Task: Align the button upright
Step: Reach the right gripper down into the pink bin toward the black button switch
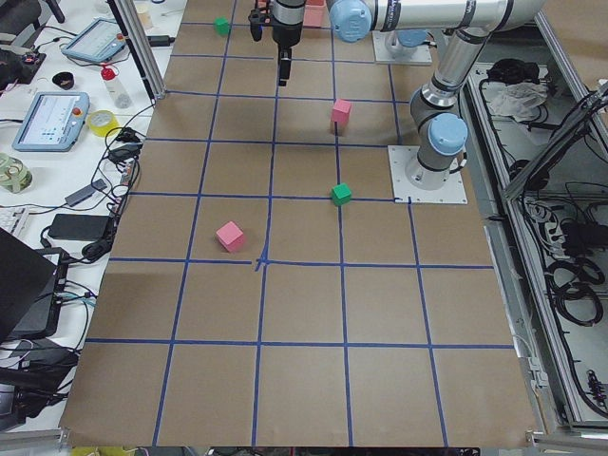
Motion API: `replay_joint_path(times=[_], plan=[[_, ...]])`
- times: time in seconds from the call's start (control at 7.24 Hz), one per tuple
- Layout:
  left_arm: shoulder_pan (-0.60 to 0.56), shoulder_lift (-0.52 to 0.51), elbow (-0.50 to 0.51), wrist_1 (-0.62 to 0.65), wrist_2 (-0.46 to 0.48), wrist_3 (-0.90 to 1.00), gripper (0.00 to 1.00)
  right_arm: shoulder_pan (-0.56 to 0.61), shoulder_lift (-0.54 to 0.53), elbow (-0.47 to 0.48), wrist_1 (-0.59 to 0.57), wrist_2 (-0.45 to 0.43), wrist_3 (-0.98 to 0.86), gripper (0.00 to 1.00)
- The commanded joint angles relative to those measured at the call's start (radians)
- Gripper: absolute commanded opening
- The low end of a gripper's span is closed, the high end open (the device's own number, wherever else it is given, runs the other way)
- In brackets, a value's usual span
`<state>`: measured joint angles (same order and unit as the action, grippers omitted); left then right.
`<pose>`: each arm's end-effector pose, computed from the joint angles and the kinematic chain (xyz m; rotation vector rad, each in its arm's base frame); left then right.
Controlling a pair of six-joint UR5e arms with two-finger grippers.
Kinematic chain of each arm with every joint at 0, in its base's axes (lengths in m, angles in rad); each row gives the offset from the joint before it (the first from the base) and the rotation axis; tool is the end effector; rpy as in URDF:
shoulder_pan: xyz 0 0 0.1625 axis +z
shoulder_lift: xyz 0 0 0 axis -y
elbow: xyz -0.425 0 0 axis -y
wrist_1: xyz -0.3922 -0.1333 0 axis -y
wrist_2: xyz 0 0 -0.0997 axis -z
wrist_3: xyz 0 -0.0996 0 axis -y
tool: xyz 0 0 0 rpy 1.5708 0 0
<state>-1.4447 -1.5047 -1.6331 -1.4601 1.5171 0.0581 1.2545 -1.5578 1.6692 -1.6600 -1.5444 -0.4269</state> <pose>-0.0779 -0.4882 0.5006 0.1004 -3.0916 0.1842 -0.0241 -0.5106 0.4421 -0.1714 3.1042 0.0172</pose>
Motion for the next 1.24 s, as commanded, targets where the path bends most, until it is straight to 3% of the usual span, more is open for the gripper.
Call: replay_joint_path(times=[0.0,0.28,0.69,1.11], plan=[[0.001,-0.005,-0.002,0.0,0.0,0.0,1.0,-0.275,0.129,0.087,-0.268,-0.002,-0.192,1.0],[0.001,-0.006,-0.017,0.003,0.012,0.0,1.0,-0.334,0.224,0.197,-0.485,-0.005,-0.205,1.0],[0.001,-0.006,-0.017,0.006,0.017,0.0,1.0,-0.334,0.26,0.345,-0.717,-0.02,-0.197,1.0],[0.001,-0.008,-0.016,0.007,0.017,0.002,1.0,-0.336,0.323,0.342,-0.75,-0.052,-0.196,1.0]])
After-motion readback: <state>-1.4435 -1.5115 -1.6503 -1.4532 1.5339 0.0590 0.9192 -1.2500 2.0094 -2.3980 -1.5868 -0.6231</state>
